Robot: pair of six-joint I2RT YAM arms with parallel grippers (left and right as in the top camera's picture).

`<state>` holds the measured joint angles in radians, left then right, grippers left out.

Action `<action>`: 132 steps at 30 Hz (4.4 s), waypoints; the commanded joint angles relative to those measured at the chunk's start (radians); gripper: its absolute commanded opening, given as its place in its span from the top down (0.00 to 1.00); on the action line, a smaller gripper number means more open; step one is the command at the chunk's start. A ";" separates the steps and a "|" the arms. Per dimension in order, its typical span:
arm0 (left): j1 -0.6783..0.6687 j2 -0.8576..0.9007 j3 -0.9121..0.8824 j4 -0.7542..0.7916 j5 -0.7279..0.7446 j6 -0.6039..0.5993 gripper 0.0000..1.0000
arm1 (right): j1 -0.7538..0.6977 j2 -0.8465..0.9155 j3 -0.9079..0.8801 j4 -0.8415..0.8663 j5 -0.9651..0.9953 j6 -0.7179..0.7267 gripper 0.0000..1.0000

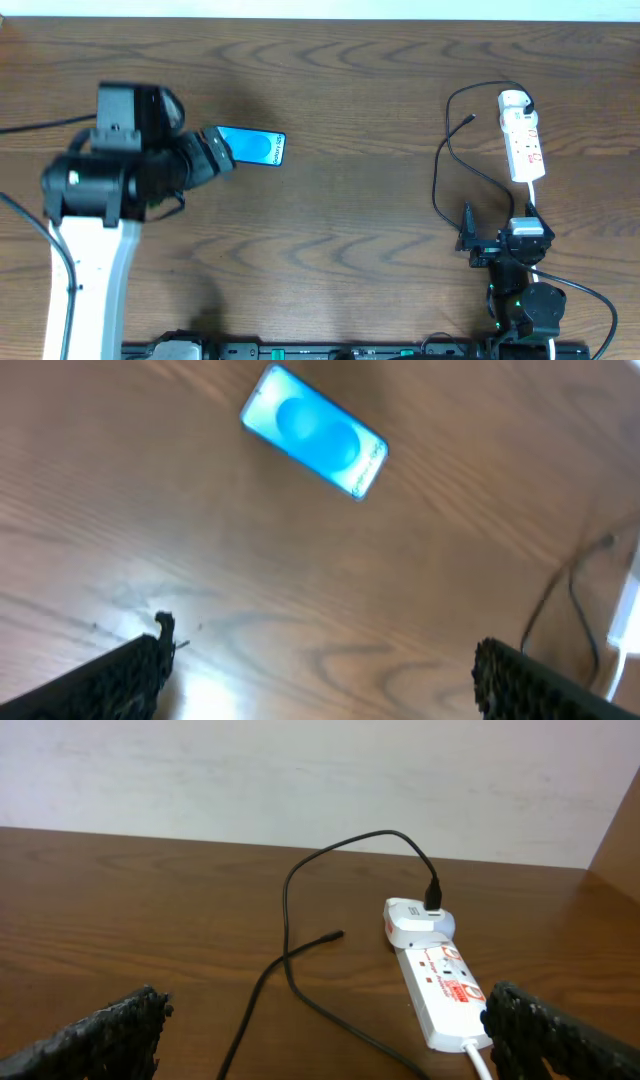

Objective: Plug charger to phone and switch on socket
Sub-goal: 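Move the left gripper forward over the blue phone, then lower the left gripper and grasp the phone's top edge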

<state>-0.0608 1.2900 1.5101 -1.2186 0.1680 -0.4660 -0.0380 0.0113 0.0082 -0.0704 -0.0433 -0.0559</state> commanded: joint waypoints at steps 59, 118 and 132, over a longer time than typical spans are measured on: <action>-0.138 0.909 0.230 0.324 -0.286 -0.953 0.02 | -0.003 -0.006 -0.003 -0.004 0.008 -0.004 0.01; -0.133 1.010 0.216 0.160 -0.105 -0.367 0.31 | -0.003 -0.006 -0.003 -0.004 0.008 -0.004 0.01; -0.132 0.980 0.216 0.091 0.089 -0.157 0.34 | -0.003 -0.006 -0.003 -0.004 0.007 -0.004 0.01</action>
<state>-0.1917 2.2650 1.7355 -1.1118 0.1860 -0.6979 -0.0380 0.0116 0.0078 -0.0708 -0.0441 -0.0559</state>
